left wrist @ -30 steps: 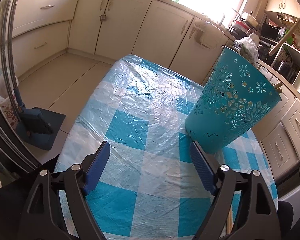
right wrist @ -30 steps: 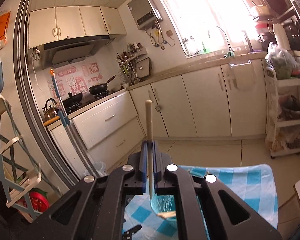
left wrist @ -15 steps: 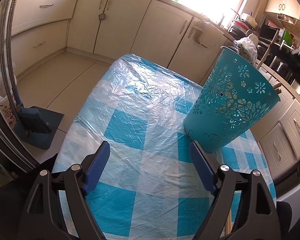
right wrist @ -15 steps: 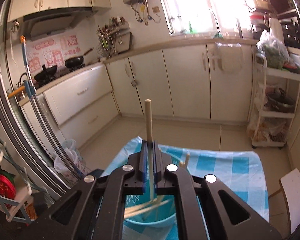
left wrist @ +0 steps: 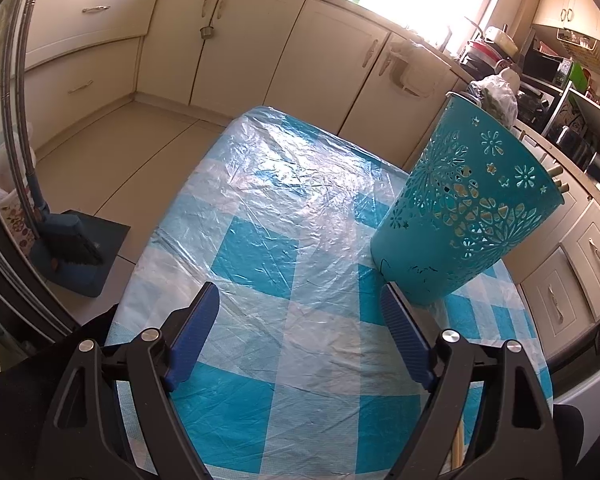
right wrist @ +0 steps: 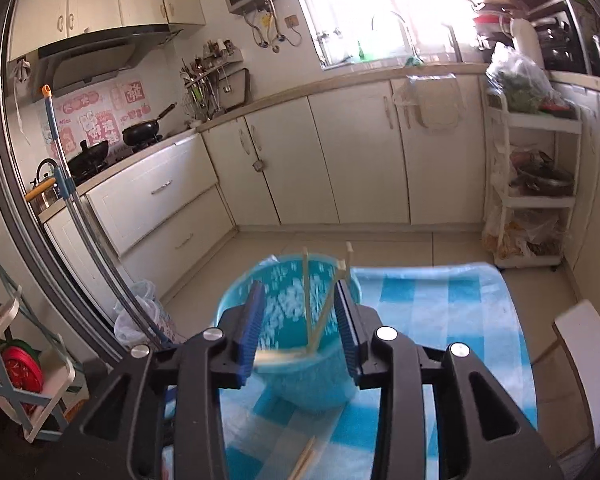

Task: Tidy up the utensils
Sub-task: 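Carry the chopstick over the teal basket with the right gripper and release it, then return the right gripper to the loose chopsticks on the cloth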

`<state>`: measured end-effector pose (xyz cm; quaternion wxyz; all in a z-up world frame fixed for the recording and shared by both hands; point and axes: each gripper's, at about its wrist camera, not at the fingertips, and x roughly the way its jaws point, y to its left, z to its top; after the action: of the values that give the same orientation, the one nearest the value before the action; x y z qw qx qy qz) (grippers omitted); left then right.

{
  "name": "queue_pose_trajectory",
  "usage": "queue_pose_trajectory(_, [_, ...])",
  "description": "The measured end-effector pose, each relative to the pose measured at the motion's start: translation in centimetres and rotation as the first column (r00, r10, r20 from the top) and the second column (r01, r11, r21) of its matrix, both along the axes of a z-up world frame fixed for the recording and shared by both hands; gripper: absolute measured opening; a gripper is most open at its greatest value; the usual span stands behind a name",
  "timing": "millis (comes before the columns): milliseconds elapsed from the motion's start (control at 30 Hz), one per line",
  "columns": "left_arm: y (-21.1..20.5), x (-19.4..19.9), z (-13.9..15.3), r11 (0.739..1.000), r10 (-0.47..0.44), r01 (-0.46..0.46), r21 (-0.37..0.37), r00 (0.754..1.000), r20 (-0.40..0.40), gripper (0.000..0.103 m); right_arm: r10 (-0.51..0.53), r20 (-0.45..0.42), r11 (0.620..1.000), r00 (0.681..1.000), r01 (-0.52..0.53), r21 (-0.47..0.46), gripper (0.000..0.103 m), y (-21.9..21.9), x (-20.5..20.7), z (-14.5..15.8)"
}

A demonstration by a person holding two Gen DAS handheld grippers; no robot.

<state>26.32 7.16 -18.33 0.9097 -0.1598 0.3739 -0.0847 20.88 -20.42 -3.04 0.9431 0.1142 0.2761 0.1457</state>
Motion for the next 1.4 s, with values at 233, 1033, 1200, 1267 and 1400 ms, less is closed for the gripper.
queue_pose_trajectory(233, [0.0, -0.1, 0.0, 1.000, 0.001, -0.001, -0.001, 1.000, 0.000, 0.079, 0.051, -0.323, 0.995, 0.945, -0.075, -0.061, 0.018, 3.6, -4.7, -12.3])
queue_pose_trajectory(1033, [0.0, -0.1, -0.1, 1.000, 0.002, -0.002, 0.002, 1.000, -0.007, 0.080, 0.033, -0.353, 0.968, 0.935, -0.118, -0.222, 0.012, 5.6, -3.2, -15.3])
queue_pose_trajectory(1200, [-3.1, -0.7, 0.6, 0.992, -0.093, 0.094, 0.084, 0.995, -0.022, 0.080, 0.000, -0.344, 0.966, 0.939, -0.089, -0.244, 0.011, 3.1, -3.1, -15.4])
queue_pose_trajectory(1267, [-5.5, -1.3, 1.0, 0.977, -0.165, 0.169, 0.131, 0.985, -0.042, 0.080, -0.016, -0.339, 0.974, 0.941, -0.062, -0.218, 0.011, 1.7, -3.1, -15.5])
queue_pose_trajectory(1400, [-10.4, -2.0, 1.0, 0.932, -0.276, 0.287, 0.220, 0.958, -0.080, 0.080, -0.037, -0.325, 0.992, 0.945, -0.005, -0.126, 0.011, -1.0, -3.3, -15.8])
